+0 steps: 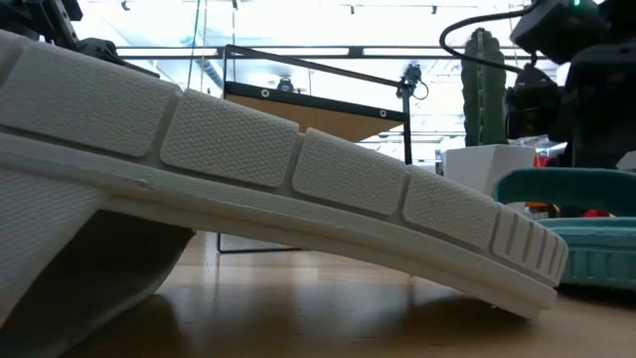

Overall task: Pick and place slides into the shelf
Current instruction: Put the right green slipper on the shelf

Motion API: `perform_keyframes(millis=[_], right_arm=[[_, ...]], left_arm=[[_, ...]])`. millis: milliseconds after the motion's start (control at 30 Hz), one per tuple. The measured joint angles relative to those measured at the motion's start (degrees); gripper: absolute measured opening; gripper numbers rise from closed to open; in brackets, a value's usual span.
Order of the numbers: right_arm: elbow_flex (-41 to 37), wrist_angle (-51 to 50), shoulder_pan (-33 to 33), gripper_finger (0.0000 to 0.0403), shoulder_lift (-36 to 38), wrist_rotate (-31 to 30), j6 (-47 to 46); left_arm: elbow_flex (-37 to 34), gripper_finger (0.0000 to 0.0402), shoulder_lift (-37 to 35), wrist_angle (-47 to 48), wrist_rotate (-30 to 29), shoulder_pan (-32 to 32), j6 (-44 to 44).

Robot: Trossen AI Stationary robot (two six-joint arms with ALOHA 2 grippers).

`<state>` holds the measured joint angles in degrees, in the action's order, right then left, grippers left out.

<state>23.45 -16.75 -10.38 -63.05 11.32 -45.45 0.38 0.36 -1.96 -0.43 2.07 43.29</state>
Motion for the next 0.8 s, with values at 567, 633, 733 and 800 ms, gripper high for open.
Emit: perform_keyframes(millis=[567, 633, 733, 800], right_arm=[[-3.8, 9.2, 0.9, 0.0266, 0.0, 8.3, 0.5], [-3.8, 9.5, 0.9, 0.0246, 0.0, 8.3, 0.5], [-3.8, 9.8, 0.9, 0.0205, 0.0, 7.5, 0.9], [-3.8, 9.7, 0.9, 0.0171, 0.0, 6.9, 1.0]], left_arm=[[0.0, 0.0050, 0.0, 0.0, 0.0, 0.0, 0.0], [0.0, 0.0050, 0.0, 0.0, 0.0, 0.0, 0.0], [0.0, 0.0050, 0.0, 0.0, 0.0, 0.0, 0.0], [0.0, 0.0050, 0.0, 0.1, 0.0, 0.0, 0.0]])
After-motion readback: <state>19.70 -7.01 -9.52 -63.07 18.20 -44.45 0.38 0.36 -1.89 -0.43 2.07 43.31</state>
